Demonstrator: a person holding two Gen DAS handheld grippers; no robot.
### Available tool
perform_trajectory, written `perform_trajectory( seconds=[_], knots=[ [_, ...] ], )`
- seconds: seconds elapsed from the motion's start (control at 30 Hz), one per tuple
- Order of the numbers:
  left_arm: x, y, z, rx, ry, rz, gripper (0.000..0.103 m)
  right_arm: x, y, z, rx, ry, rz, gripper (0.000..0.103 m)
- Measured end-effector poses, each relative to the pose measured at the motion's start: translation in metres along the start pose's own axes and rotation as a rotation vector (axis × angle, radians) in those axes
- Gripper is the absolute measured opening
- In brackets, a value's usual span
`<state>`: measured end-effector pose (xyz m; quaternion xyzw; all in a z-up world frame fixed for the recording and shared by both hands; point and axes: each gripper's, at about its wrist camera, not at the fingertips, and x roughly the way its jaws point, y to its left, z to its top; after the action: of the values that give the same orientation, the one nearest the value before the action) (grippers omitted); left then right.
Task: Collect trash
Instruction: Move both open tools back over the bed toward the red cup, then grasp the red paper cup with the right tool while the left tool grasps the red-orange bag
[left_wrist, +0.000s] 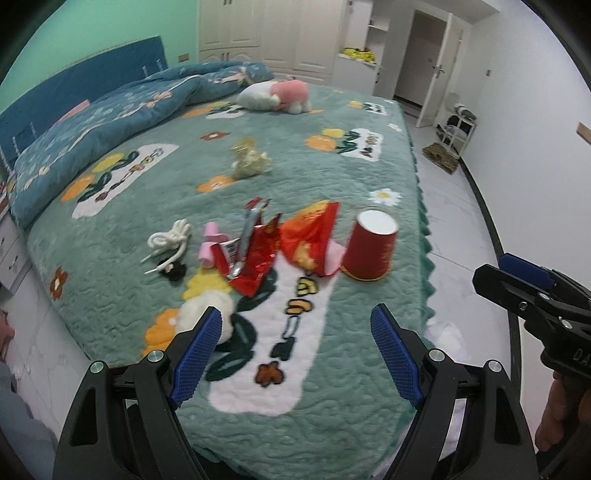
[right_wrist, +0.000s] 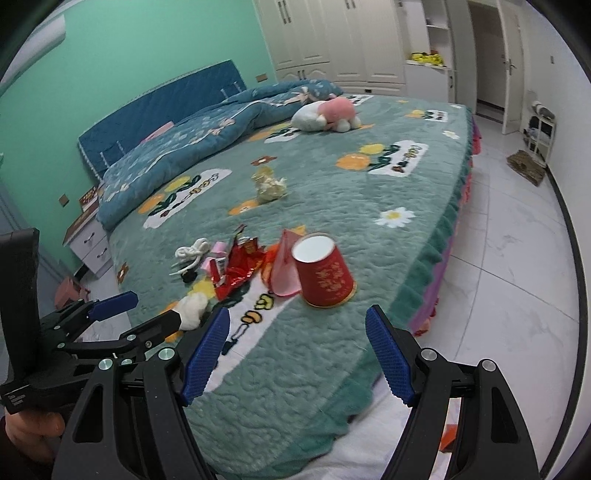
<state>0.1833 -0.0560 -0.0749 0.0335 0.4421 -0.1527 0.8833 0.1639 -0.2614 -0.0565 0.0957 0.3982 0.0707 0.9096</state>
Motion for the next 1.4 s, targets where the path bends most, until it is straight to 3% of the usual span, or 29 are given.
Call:
perform_trajectory(
  seconds=[0.27, 0.47, 0.8, 1.23, 1.4],
  knots=[
    [0.018, 0.039, 0.003, -0.081, 0.042, 0.028, 0.082, 0.035, 0.024, 0.017, -0.048, 0.034, 0.020, 0.076],
    [0.037, 0.050, 0.010, -0.098, 0.071, 0.031, 0.082, 0.059, 0.024, 0.025, -0.082, 0.040, -0.029, 0.076],
    [0.076, 0.032, 0.027, -0.052, 0.138, -0.028, 0.082, 0.110, -0.001, 0.034, -0.063, 0.099, -0.073, 0.076],
    [0.116, 0.018, 0.039, -0.005, 0.205, -0.050, 0.082, 0.174, -0.026, 0.040, -0.046, 0.174, -0.082, 0.076],
    [0.123, 0.010, 0.042, 0.006, 0.219, -0.064, 0.082, 0.181, -0.032, 0.036, -0.051, 0.192, -0.045, 0.059]
  ],
)
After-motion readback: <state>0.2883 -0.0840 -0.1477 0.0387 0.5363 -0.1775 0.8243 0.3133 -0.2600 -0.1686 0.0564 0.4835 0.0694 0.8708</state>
